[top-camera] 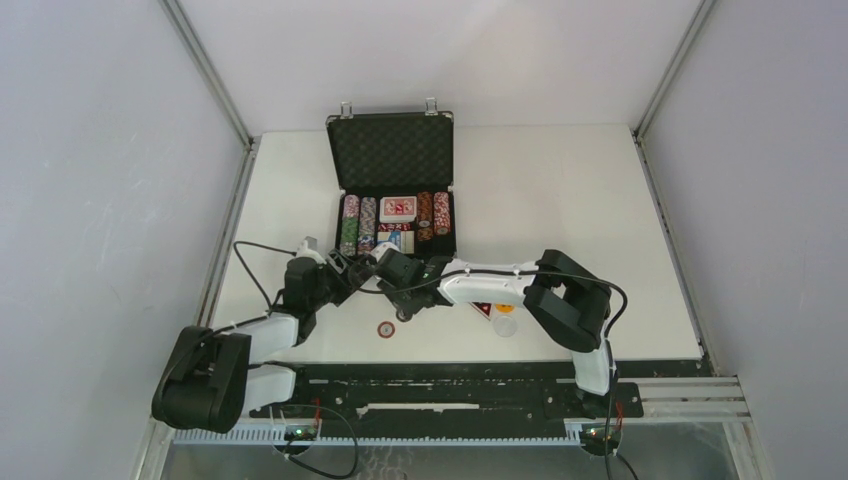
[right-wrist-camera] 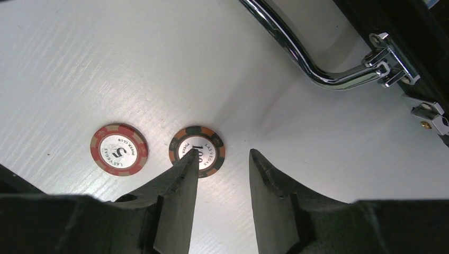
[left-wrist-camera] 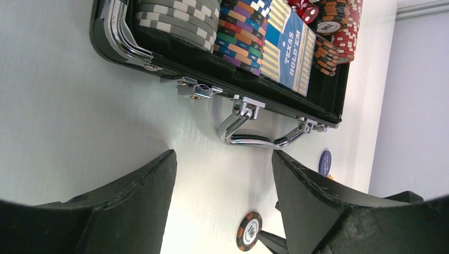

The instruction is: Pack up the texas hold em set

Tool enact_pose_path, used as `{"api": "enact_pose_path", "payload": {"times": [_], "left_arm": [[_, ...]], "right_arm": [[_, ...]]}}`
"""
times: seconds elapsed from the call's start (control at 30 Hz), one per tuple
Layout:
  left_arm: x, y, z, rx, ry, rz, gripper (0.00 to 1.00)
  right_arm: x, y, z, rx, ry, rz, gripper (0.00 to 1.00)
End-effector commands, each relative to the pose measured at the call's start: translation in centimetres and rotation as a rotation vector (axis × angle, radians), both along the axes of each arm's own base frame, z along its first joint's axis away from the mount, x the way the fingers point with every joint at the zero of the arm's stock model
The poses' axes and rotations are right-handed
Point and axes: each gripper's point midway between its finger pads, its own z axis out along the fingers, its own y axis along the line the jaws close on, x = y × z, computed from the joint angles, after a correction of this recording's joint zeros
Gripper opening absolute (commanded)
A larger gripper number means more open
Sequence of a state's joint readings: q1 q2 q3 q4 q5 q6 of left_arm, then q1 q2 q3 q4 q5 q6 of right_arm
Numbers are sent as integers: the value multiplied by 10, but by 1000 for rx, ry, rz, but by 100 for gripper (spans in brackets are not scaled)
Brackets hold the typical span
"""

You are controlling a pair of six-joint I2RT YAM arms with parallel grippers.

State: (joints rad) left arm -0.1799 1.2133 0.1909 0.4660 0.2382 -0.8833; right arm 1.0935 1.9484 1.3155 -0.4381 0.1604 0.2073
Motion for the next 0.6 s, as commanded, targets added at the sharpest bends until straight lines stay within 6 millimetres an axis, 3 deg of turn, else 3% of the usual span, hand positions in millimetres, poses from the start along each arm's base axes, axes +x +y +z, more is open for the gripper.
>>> {"api": "enact_pose_path", "payload": {"times": [0.0, 0.13, 0.27, 0.57], "left_arm": [[-14, 4, -22, 25, 108, 0, 73], [-15, 4, -22, 24, 108, -4, 73], [-15, 3, -23, 21, 109, -7, 73], [-15, 1, -21, 15, 104, -16, 73]], "right_arm": [[7, 0, 25, 43, -44, -17, 48], [6, 1, 24, 47, -35, -11, 51], [-4, 10, 20, 60, 5, 23, 67], [-21, 13, -5, 0, 75, 63, 68]]}}
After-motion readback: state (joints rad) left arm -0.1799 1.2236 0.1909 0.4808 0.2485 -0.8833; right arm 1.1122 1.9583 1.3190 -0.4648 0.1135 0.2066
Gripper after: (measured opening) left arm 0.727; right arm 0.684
